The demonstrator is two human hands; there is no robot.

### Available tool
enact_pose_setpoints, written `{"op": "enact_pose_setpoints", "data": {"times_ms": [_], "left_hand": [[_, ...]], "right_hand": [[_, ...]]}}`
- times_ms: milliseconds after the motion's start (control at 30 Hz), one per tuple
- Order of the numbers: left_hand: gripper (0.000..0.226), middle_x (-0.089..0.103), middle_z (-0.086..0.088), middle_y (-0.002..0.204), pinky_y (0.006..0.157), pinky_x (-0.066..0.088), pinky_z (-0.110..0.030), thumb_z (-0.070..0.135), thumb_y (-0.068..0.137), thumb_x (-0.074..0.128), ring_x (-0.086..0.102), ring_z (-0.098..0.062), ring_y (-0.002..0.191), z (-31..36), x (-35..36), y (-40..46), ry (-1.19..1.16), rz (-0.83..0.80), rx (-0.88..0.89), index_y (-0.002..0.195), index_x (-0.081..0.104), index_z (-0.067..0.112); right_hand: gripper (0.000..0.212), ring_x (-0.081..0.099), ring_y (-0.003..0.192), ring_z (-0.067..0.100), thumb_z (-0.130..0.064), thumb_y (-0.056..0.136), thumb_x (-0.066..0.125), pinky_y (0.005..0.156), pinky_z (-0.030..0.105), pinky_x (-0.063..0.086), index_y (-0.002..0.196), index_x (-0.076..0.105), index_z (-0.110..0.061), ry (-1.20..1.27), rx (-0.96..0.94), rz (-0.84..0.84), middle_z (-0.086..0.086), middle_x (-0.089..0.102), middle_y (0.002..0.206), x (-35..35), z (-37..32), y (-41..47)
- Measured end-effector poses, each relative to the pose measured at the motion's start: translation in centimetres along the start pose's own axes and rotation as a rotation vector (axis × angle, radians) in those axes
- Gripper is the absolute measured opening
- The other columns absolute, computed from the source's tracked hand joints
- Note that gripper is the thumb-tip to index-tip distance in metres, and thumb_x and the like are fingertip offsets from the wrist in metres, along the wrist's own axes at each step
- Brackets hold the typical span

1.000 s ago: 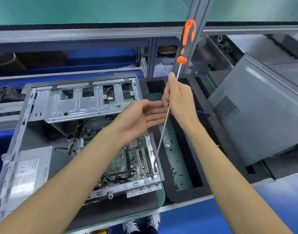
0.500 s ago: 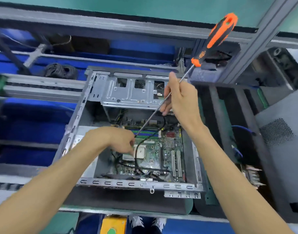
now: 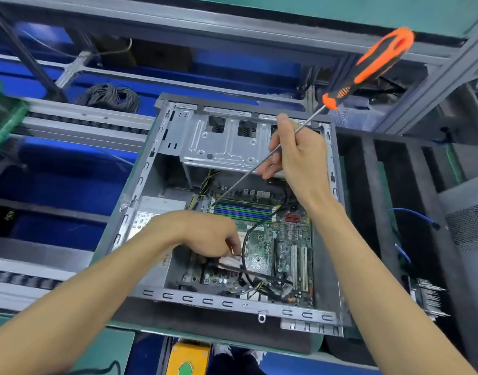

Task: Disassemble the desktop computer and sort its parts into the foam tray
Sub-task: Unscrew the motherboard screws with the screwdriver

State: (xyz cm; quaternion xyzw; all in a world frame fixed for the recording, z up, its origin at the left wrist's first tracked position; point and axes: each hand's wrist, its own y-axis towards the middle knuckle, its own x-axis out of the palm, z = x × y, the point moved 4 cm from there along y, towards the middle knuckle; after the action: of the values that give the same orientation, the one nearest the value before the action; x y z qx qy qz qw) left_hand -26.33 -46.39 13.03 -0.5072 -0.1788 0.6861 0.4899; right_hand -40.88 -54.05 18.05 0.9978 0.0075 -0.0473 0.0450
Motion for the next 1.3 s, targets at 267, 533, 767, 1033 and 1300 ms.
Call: {"op": "enact_pose_setpoints", "data": {"times_ms": [267, 533, 767, 1033, 1300], "left_hand": [[0.046, 0.071, 0.007, 0.095, 0.082, 0.052, -0.032, -0.007, 0.081, 0.041, 0.065, -0.014, 0.09, -1.7, -4.5, -4.5, 0.017, 0.481, -0.116, 0.081, 0.074, 0.026], [0.027, 0.07, -0.001, 0.1, 0.09, 0.041, -0.038, 0.006, 0.092, 0.045, 0.058, -0.024, 0.097, -3.9, -2.0, -6.2, 0.095, 0.938, -0.109, 0.101, 0.069, 0.017], [0.025, 0.062, 0.002, 0.088, 0.106, 0.037, -0.041, 0.019, 0.079, 0.037, 0.054, -0.021, 0.091, -4.2, 1.4, -6.9, -0.056, 1.1, -0.114, 0.089, 0.06, 0.016], [0.013, 0.034, 0.018, 0.078, 0.079, 0.025, -0.022, 0.025, 0.074, 0.033, 0.034, -0.012, 0.075, -3.6, 1.6, -6.7, 0.024, 1.155, -0.14, 0.078, 0.045, 0.029], [0.046, 0.059, 0.001, 0.089, 0.096, 0.034, -0.031, 0.032, 0.072, 0.027, 0.053, -0.021, 0.09, -3.5, 1.6, -6.6, -0.011, 1.076, -0.248, 0.094, 0.065, 0.015]], "right_hand": [[0.055, 0.065, 0.04, 0.024, -0.035, 0.108, 0.044, 0.035, 0.019, 0.041, 0.068, 0.053, 0.001, -0.034, -0.103, -0.085, 0.012, 0.052, 0.04, 2.1, -1.0, -0.3], [0.053, 0.064, 0.038, 0.017, -0.044, 0.104, 0.045, 0.034, 0.02, 0.04, 0.062, 0.053, -0.011, -0.032, -0.178, -0.43, 0.003, 0.055, 0.042, 6.2, -0.3, -3.5], [0.044, 0.068, 0.049, 0.009, -0.032, 0.107, 0.046, 0.05, 0.014, 0.047, 0.066, 0.053, -0.016, -0.206, -0.284, -0.728, -0.006, 0.057, 0.048, 9.2, 1.1, -6.7], [0.044, 0.066, 0.057, 0.007, -0.029, 0.108, 0.046, 0.074, 0.026, 0.054, 0.07, 0.06, -0.013, -0.364, -0.485, -0.81, -0.001, 0.066, 0.053, 9.7, 0.9, -7.7], [0.052, 0.067, 0.064, 0.009, -0.039, 0.108, 0.04, 0.074, 0.036, 0.055, 0.069, 0.057, -0.011, -0.36, -0.466, -0.834, -0.003, 0.063, 0.053, 10.1, 1.5, -7.6]]}}
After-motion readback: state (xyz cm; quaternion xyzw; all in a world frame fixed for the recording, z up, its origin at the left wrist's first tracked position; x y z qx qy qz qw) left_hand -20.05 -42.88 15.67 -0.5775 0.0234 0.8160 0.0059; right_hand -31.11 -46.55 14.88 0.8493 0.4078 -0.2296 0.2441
